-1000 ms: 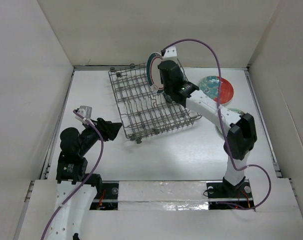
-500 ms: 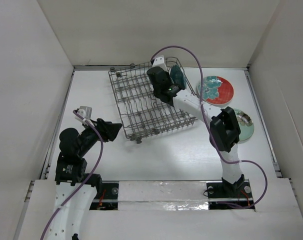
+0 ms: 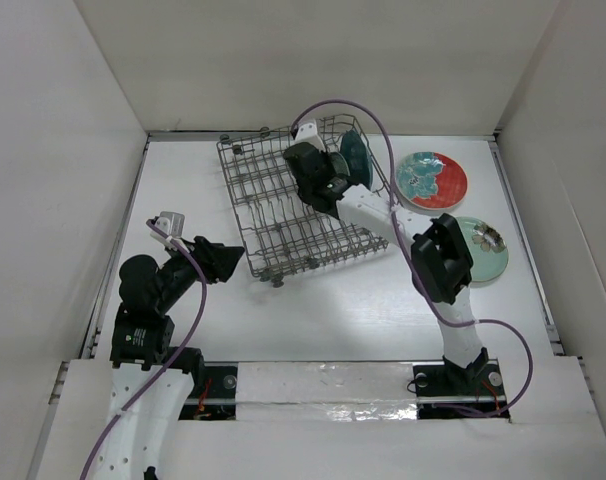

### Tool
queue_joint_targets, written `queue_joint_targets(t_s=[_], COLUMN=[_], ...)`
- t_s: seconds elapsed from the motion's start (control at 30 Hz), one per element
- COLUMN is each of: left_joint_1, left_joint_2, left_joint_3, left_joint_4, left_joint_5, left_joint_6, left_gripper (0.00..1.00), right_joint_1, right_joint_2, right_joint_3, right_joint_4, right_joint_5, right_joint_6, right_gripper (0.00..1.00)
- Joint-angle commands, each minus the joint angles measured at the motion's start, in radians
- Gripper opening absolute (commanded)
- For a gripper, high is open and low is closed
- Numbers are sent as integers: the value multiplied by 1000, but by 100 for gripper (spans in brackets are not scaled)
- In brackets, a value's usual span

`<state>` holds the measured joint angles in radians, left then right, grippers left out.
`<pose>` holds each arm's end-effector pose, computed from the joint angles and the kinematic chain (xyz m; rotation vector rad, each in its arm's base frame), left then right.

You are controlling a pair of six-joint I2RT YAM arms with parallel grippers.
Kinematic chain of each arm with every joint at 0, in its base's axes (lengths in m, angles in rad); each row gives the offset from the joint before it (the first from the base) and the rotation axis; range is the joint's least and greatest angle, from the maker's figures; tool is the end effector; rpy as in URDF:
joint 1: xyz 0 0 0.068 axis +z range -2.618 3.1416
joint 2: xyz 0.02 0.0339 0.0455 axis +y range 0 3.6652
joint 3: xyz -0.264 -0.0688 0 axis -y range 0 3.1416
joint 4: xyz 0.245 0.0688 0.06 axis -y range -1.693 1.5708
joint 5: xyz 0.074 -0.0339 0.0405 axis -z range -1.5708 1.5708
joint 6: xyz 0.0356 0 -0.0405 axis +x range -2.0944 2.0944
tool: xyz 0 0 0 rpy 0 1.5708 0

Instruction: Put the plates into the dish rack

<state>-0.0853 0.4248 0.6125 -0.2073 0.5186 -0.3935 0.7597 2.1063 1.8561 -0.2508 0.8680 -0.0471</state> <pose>0.1119 -0.0273 0.3249 0.1647 1.6354 -0.7798 0.3754 0.3192 0.2914 -0.2576 1.8908 -0.4190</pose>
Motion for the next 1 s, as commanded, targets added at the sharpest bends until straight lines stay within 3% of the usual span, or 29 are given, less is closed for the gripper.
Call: queue_joint_targets(t_s=[0.0, 0.13, 0.17, 0.27, 0.37, 0.53, 0.63, 0.7, 0.73, 0.77, 0.8, 0.83, 0.93, 0.97], left_joint_1=[-5, -5, -5, -5, -5, -5, -5, -5, -5, -5, -5, -14, -33, -33], left_joint_2=[0, -6, -8, -9, -11, -18, -24, -29, -35, -38, -40, -46, -57, -60], left_joint_3=[35, 36, 35, 33, 32, 30, 30, 27, 27, 26, 26, 24, 23, 24], left_joint_4=[26, 17, 17, 19, 20, 20, 19, 17, 17, 17, 17, 16, 13, 9], left_joint_5=[11, 11, 11, 11, 11, 11, 11, 11, 11, 11, 11, 11, 11, 11], left_joint_6=[7, 4, 2, 1, 1, -2, -4, -5, -8, -8, -11, -13, -18, -19], left_gripper=[56, 56, 56, 56, 56, 56, 56, 56, 56, 56, 55, 55, 55, 55], right_joint_1=[26, 26, 26, 26, 26, 15, -36, -77, -141, -184, -233, -341, -524, -645], right_joint_2=[20, 27, 27, 6, -54, -257, -379, -524, -578, -677, -722, -762, -891, -917], right_joint_3=[9, -1, -3, -17, -41, -133, -268, -439, -512, -585, -720, -783, -1017, -1073], right_joint_4=[64, 64, 62, 62, 62, 82, 133, 217, 247, 328, 350, 364, 419, 453], right_joint_5=[49, 58, 57, 42, 14, -127, -193, -211, -240, -262, -286, -337, -469, -494], right_joint_6=[16, 32, 35, 46, 87, 165, 234, 289, 361, 401, 449, 542, 697, 731], right_gripper=[0, 8, 20, 43, 57, 60, 61, 51, 41, 15, 5, 0, 0, 0])
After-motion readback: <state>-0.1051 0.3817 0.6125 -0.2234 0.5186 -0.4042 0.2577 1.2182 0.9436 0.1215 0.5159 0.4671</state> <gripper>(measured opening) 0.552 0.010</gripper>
